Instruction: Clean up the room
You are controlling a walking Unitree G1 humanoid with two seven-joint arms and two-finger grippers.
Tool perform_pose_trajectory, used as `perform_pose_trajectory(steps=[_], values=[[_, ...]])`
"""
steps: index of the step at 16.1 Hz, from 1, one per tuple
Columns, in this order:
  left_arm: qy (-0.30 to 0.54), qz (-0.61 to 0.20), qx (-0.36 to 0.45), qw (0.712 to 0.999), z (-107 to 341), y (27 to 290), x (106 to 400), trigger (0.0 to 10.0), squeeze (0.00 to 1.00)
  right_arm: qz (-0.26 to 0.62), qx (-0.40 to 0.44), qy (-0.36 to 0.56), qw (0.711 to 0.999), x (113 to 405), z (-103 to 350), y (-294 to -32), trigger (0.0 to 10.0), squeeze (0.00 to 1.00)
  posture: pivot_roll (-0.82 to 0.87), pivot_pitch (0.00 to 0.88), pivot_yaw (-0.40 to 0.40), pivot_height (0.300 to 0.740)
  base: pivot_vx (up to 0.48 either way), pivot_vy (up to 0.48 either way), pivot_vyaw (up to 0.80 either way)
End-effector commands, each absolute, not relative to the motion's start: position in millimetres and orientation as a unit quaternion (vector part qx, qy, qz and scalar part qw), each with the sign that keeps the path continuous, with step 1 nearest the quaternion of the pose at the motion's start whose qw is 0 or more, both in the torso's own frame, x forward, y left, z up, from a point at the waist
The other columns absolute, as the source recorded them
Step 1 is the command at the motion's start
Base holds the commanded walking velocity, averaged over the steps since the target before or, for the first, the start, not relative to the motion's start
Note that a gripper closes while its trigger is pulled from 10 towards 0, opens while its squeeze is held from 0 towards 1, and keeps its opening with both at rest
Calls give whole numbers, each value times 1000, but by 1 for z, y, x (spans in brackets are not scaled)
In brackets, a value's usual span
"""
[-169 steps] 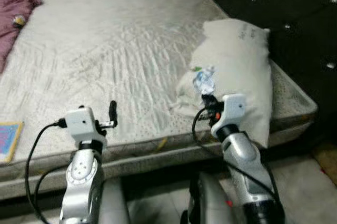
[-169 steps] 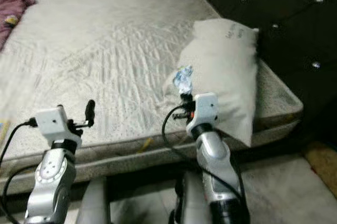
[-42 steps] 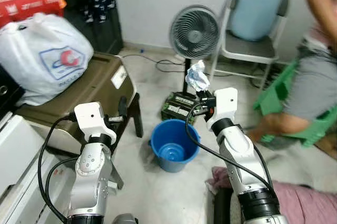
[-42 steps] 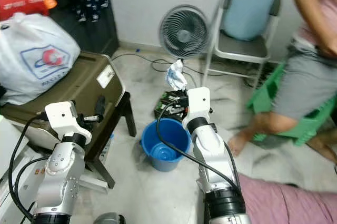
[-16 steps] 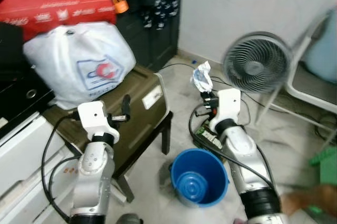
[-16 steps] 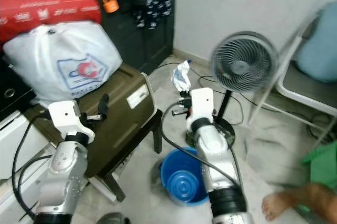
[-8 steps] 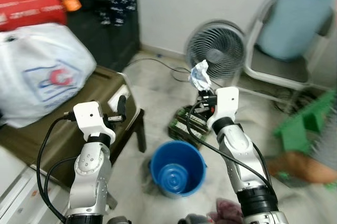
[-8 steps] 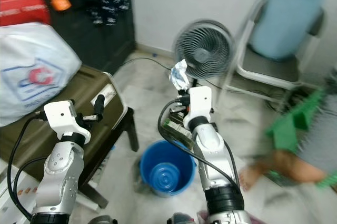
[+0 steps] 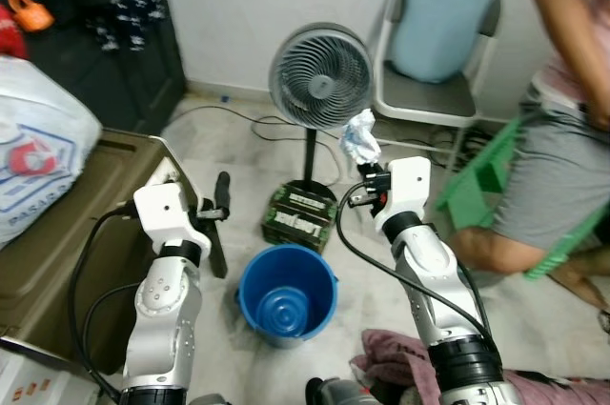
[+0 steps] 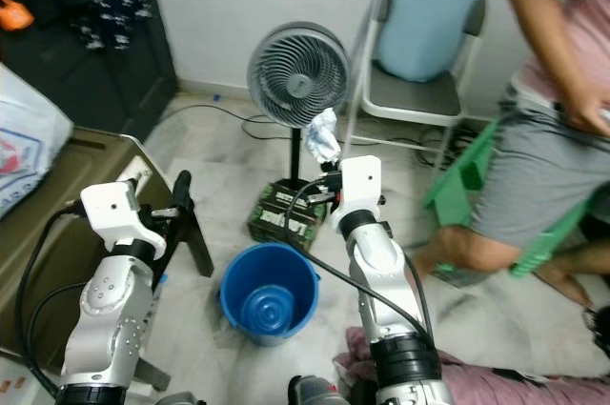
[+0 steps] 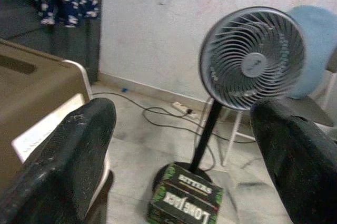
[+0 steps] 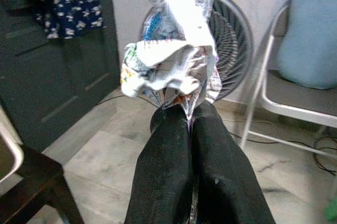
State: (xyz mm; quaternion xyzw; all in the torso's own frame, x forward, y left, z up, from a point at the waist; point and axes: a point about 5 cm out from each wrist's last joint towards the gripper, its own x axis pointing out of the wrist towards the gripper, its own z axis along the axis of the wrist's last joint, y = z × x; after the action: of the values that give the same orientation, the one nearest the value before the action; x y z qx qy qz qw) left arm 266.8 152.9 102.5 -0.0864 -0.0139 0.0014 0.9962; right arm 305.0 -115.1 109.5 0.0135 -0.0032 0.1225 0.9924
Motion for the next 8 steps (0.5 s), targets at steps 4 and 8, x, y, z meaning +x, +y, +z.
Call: perform_pose_trajectory(steps=[4, 8], values=[[-21, 0, -86, 996, 105, 154, 267, 10000, 0, 120, 17, 3, 993, 305, 108, -114, 10000, 0, 34, 50, -38, 740, 269, 0, 0], [-21, -1, -85, 996, 105, 154, 267, 10000, 0, 121, 17, 4, 992, 305, 107, -114, 10000, 0, 37, 46, -39, 740, 277, 0, 0]])
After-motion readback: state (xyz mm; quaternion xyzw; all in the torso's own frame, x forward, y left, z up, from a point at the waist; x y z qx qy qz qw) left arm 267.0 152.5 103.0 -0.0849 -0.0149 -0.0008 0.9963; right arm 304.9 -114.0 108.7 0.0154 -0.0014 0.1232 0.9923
